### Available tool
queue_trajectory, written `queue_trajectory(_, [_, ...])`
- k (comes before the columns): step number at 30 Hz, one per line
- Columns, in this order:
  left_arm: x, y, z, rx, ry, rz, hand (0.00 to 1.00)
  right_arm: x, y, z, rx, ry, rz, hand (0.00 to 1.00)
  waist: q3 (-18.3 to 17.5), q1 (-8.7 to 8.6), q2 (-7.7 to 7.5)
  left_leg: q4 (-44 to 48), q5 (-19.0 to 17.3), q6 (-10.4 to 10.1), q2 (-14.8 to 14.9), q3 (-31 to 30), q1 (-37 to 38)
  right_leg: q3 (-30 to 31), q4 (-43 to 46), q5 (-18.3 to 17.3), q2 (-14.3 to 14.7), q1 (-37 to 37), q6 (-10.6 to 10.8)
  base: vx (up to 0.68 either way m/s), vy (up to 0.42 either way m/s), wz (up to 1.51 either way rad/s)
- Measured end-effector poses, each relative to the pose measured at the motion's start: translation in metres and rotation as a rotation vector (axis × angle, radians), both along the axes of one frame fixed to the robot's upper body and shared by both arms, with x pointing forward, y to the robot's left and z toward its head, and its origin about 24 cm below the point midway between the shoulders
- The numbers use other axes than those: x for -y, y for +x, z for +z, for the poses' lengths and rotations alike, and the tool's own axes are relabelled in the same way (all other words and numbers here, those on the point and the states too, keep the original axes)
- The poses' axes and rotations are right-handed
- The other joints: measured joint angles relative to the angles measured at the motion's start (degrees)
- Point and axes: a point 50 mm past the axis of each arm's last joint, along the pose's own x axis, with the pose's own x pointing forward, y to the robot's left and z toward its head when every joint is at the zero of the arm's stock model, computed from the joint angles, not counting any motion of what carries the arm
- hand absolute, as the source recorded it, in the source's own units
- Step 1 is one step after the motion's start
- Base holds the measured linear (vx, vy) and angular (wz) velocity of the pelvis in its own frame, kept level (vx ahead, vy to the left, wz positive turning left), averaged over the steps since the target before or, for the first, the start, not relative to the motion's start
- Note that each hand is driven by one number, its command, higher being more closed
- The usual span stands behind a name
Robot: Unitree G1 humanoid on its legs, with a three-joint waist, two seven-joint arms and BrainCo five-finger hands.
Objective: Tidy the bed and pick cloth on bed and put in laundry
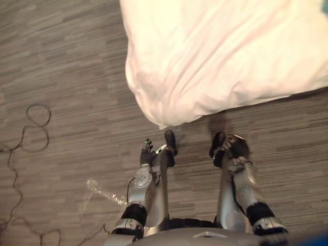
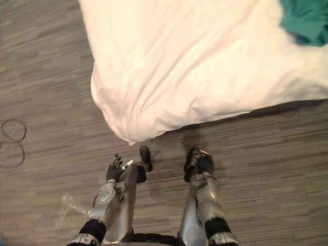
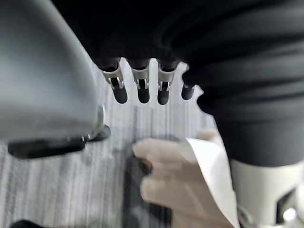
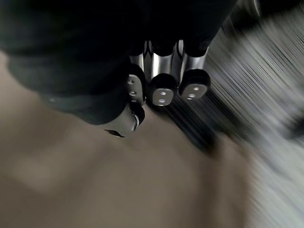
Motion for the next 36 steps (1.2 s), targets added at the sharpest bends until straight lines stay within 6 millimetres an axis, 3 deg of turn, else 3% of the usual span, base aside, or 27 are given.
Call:
queue_trajectory(3, [-0.005,-0.011,-0.006,-0.052,0.033,-0.037,0.00,0.037,-0.024,0.033,0.183,-0.007,-0.232,1.00,-0.3,-0.87,-1.80,-0.3,-1.4,-0.4,1.2,1.5,5.1,0.3,-1.8,0.3,1.2,4.7,0.2,0.09,0.010,-0.37])
queue_trajectory(5, [-0.007,-0.019,-0.008,-0.075,0.041,-0.047,0.00,0.051,-0.035,0.054,0.293,-0.006,-0.324,1.00,-1.0,-0.95,-2.50,-0.5,-2.0,-0.5,1.5,2.3,7.1,0.4,-2.5,0.2,1.5,6.4,0.3,0.08,0.020,-0.23])
queue_trajectory(9, [-0.017,-0.050,-0.022,-0.180,0.050,-0.071,0.00,0.071,-0.061,0.119,0.644,-0.034,-0.410,1.00,-6.6,-0.90,-3.37,-2.7,-2.8,-0.7,1.7,3.6,11.4,0.3,-4.9,-0.4,2.0,10.4,0.8,0.12,0.026,-0.11])
queue_trajectory(13, [-0.017,-0.079,-0.030,-0.256,0.042,-0.110,0.00,0.043,-0.065,0.160,0.880,-0.112,-0.150,1.00,-12.1,-0.62,-3.07,-5.3,-3.0,-1.0,1.0,4.0,15.5,-0.9,-6.1,-1.7,1.4,14.3,1.3,0.17,0.011,0.07])
queue_trajectory(16, [-0.009,-0.082,-0.033,-0.300,0.031,-0.146,0.00,0.019,-0.052,0.166,0.920,-0.103,0.062,1.00,-13.8,0.07,-2.57,-6.8,-2.8,-1.1,0.1,4.2,17.6,-1.8,-6.3,-1.7,0.6,15.8,1.3,0.13,0.034,0.05])
queue_trajectory(20, [0.005,-0.082,-0.044,-0.384,-0.013,-0.219,0.00,-0.031,-0.023,0.177,0.949,-0.024,0.402,1.00,-15.4,0.05,-1.35,-11.9,-0.8,-0.4,-3.3,5.4,21.4,-1.6,-5.2,-1.7,-2.2,16.5,1.8,0.05,0.055,0.00])
queue_trajectory(25, [0.014,-0.059,-0.046,-0.381,-0.078,-0.239,0.00,-0.079,0.019,0.192,0.926,0.028,0.624,1.00,-15.0,-0.91,-0.07,-17.4,2.9,0.6,-7.5,5.7,19.1,-0.6,-3.7,-2.3,-5.5,10.8,2.9,-0.05,0.025,0.11])
queue_trajectory(29, [0.023,-0.015,-0.022,-0.233,-0.129,-0.227,0.00,-0.103,0.048,0.210,0.907,0.035,0.653,1.00,-9.9,-0.64,0.77,-18.6,5.9,0.6,-8.0,5.7,13.9,0.1,-2.4,-0.7,-6.0,4.5,2.6,-0.12,-0.048,0.11])
queue_trajectory(33, [0.025,0.023,0.001,-0.126,-0.191,-0.181,0.00,-0.104,0.073,0.224,0.887,0.051,0.560,1.00,-7.0,-0.51,0.91,-19.4,8.5,0.6,-7.3,5.5,6.1,-0.1,-2.5,1.6,-5.1,-3.3,1.6,-0.07,-0.069,0.12])
queue_trajectory(36, [0.028,0.047,0.021,-0.042,-0.253,-0.122,0.00,-0.085,0.088,0.227,0.873,0.114,0.414,1.00,-2.8,-0.68,1.15,-18.9,9.4,0.6,-6.5,5.6,1.6,0.0,-2.6,3.7,-4.3,-7.8,1.5,-0.02,-0.041,0.02])
